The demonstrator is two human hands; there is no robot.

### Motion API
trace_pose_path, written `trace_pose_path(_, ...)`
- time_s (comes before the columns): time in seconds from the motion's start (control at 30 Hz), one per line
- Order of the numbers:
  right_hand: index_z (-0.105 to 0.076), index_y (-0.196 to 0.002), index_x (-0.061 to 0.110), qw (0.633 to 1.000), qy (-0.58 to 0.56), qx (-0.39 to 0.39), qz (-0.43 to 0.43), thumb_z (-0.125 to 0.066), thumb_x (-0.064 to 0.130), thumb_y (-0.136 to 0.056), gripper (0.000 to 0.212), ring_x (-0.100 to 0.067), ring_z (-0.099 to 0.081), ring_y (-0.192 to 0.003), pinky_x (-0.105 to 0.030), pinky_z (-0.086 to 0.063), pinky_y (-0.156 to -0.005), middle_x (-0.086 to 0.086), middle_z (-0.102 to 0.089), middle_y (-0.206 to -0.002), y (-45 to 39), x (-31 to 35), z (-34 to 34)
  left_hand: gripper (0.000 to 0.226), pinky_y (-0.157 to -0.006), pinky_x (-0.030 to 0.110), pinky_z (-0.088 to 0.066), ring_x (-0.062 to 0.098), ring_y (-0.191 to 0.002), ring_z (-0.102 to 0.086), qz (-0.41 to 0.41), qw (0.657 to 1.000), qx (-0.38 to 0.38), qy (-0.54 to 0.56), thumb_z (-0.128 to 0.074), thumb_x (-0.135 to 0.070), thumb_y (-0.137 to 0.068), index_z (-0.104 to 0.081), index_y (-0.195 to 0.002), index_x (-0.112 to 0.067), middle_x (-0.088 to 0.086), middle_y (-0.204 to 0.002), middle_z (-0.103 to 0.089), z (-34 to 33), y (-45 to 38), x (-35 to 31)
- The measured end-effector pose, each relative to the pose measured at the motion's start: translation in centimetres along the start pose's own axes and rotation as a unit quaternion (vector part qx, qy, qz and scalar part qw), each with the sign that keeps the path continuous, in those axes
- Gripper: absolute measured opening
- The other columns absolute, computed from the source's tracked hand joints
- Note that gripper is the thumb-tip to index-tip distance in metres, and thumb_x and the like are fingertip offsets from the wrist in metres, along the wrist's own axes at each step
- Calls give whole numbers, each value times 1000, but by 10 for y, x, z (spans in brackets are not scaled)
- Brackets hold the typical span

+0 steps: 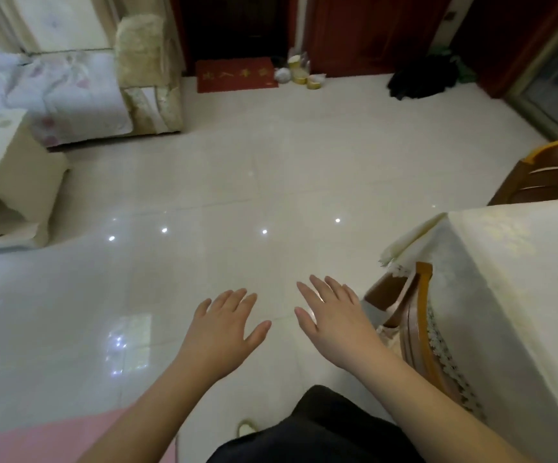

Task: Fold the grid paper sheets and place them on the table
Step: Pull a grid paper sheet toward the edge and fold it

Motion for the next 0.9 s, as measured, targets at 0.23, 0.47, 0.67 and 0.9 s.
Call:
trace_pose_path(0.23,-17,-155,27,995,-12,-57,-87,20,63,-84,88,-20,-34,-139,-37,-27,-113,2,-32,-156,-62,-60,32,89,-118,42,-15,19,-147,-22,-91,995,-24,-23,5,-74,-80,-27,-152,-32,-4,-159,-26,36,-122,-31)
trace_pose_path(0.47,-30,-151,27,989,-8,-68,-132,5,56,-88,78,-19,-40,-136,-37,-28,-112,4,-43,-150,-150,-125,70,94,-119,44,-13,19,-147,-20,-142,988,-8,-53,13,-74,-77,-26,-151,-32,-3,-160,-25,73,-241,-58)
trace_pose_path(0.67,-49,-141,22,983,-19,-91,-158,-5,52,-91,73,-22,-51,-125,-38,-35,-107,2,-58,-136,-218,-164,111,88,-120,46,-14,20,-148,-18,-179,978,0,-110,6,-70,-80,-26,-151,-31,-2,-160,-24,108,-334,-76)
trace_pose_path(0.9,-70,-114,17,963,-22,-116,-243,-34,44,-92,51,-24,-68,-97,-42,-54,-86,-2,-72,-108,-305,-211,151,79,-115,46,-26,22,-141,-35,-221,968,7,-116,-7,-68,-85,-40,-146,-28,-1,-152,-41,134,-450,-87)
Point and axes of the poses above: each hand's wrist, its own y-axis away from the middle knuckle, its own z-axis out of the back of the hand, x = y × z, the point moved 6 cm from there along -y, towards the middle knuckle
